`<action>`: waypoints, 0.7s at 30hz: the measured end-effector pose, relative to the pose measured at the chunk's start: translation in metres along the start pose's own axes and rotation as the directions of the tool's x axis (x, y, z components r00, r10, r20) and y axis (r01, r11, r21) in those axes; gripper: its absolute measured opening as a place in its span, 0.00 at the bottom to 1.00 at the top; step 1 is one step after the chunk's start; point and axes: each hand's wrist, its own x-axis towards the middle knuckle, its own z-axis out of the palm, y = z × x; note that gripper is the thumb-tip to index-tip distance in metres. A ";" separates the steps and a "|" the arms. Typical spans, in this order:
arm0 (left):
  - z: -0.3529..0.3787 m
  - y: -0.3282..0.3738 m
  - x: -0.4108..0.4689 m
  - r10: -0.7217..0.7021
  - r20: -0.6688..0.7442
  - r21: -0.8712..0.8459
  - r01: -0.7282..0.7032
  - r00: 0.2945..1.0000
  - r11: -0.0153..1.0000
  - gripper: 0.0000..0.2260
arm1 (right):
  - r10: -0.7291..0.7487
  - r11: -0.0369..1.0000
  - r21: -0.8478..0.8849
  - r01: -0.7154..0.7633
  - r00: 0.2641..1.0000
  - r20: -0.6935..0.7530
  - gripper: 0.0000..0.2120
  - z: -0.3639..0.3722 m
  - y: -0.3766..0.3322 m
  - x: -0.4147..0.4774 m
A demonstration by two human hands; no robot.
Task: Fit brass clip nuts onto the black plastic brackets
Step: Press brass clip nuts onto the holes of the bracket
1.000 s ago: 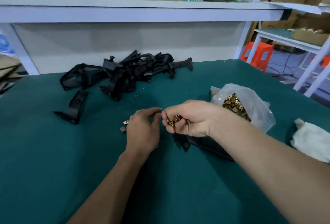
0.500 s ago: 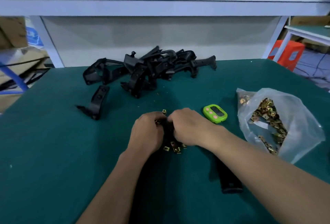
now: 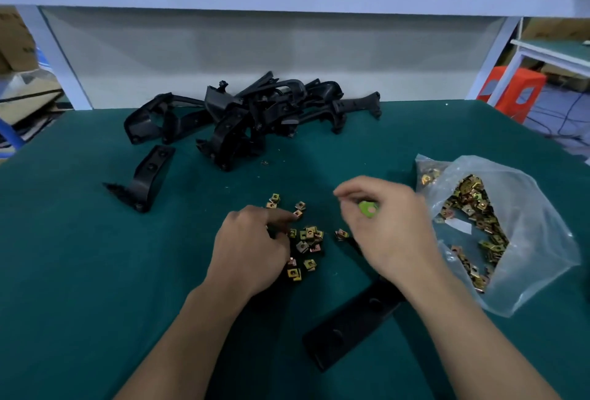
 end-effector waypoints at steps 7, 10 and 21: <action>0.003 -0.005 0.001 0.024 0.078 0.080 -0.031 0.997 0.996 0.16 | -0.091 0.983 -0.169 0.076 0.992 -0.082 0.05 -0.023 -0.005 -0.070; 0.005 -0.005 -0.001 0.075 0.056 0.106 -0.081 0.996 0.991 0.14 | 0.046 0.848 -0.528 -0.048 0.999 -0.016 0.08 -0.023 -0.002 -0.088; 0.009 0.004 -0.006 0.102 0.113 -0.008 -0.102 0.988 0.995 0.15 | 0.290 0.837 -0.531 -0.135 0.932 0.219 0.17 -0.009 0.001 -0.077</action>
